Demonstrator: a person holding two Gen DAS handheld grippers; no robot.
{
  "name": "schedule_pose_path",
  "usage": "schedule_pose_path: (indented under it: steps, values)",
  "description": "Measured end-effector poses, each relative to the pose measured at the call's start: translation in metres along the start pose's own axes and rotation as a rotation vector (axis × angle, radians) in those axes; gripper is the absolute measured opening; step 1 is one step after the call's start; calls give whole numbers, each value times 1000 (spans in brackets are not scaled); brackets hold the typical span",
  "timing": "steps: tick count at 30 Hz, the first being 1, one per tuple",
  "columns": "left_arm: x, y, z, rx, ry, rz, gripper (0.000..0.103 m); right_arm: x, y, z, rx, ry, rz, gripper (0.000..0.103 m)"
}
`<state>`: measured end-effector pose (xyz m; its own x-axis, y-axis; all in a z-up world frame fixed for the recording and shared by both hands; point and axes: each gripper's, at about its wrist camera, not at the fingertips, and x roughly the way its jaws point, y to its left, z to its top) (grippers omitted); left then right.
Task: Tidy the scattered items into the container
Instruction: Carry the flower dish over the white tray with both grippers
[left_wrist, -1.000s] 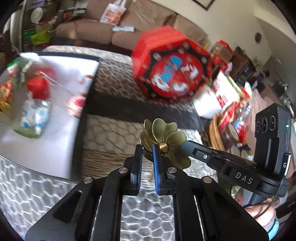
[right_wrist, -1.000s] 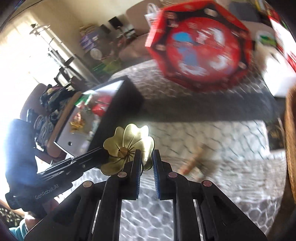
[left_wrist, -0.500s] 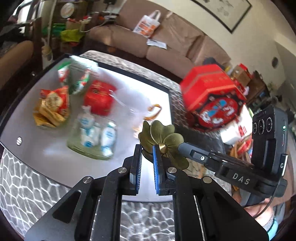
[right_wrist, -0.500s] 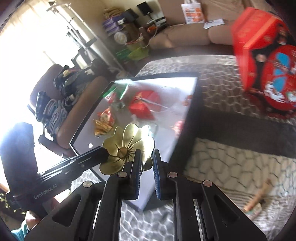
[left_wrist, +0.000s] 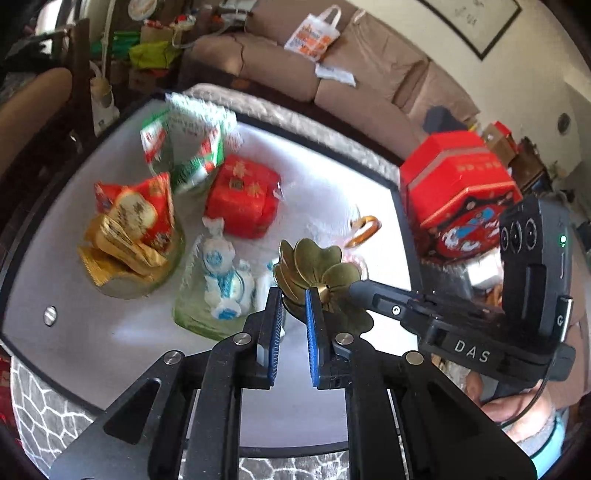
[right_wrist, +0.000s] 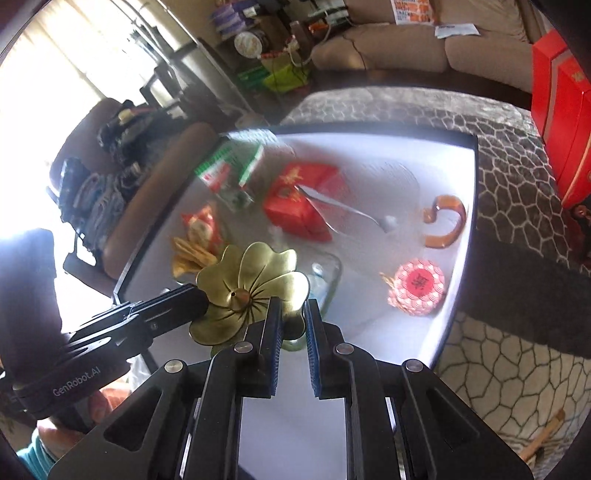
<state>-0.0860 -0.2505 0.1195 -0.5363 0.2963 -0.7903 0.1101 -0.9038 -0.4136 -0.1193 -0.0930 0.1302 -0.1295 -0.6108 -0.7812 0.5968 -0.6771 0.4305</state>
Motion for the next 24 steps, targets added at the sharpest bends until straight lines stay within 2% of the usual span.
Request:
schedule_pose_path:
  steps: [5, 10, 16, 24]
  values:
    - [16, 4, -8, -17, 58, -1, 14, 2, 0, -1, -31, 36, -37, 10]
    - [18, 10, -13, -24, 66, 6, 14, 10, 8, -1, -76, 79, -71, 10]
    - [14, 21, -9, -22, 67, 33, 13, 26, 15, -1, -80, 104, -70, 10]
    - [10, 37, 4, -11, 71, 81, 15, 44, 34, 18, -107, 126, -72, 10]
